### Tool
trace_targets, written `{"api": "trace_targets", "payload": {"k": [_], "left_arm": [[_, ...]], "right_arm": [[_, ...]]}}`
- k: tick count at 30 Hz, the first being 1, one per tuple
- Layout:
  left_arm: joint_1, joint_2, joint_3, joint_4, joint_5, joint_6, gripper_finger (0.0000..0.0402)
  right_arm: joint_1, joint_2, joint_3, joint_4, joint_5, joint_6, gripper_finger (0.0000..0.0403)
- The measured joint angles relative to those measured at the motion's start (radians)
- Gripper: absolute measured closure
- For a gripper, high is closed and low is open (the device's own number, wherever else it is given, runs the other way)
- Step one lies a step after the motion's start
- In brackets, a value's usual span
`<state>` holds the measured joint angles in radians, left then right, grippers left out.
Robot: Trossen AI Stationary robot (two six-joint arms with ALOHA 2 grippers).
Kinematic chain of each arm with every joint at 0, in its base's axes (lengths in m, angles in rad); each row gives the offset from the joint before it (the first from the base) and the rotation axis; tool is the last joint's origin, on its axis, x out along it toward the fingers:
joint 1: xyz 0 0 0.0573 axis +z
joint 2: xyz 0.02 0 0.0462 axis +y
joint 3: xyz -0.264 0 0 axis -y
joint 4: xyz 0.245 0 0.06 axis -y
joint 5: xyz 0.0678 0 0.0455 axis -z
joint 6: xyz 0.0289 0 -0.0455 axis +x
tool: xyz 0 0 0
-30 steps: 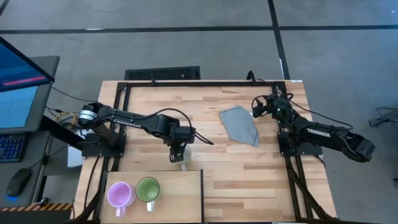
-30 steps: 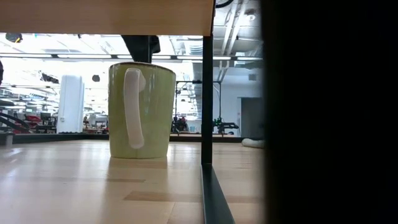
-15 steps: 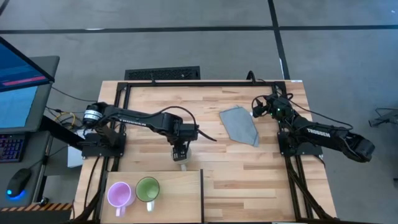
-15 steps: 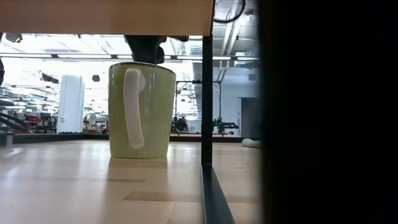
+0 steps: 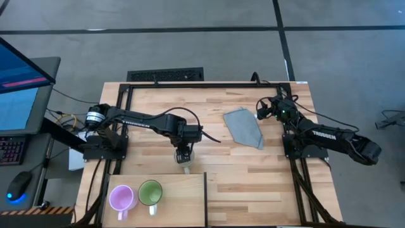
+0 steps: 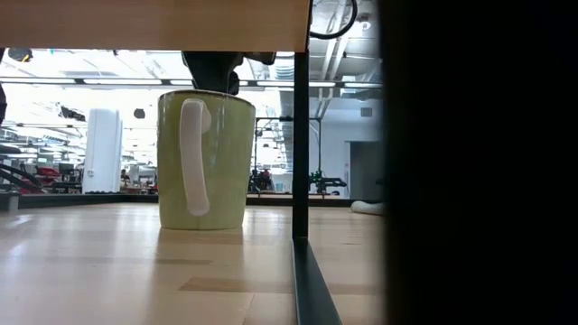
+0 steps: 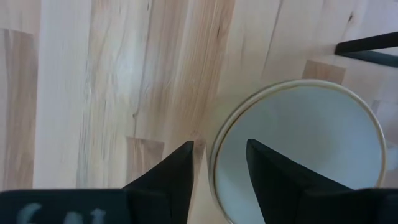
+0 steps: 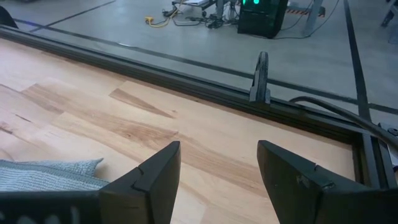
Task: Stack small to large cups/mugs on shelf
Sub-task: Put the light green mug on the shelf
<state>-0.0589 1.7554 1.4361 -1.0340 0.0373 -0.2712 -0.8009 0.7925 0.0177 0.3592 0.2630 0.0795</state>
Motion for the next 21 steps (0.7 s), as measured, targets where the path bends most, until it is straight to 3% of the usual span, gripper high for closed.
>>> {"api": "trace_targets", "payload": {"k": [21], "left_arm": [[0.0,0.01,0.0,0.005,0.009,0.022,0.0278]], "right_arm": [[0.0,0.0,0.0,0.0,0.0,0.0,0.0168]]}}
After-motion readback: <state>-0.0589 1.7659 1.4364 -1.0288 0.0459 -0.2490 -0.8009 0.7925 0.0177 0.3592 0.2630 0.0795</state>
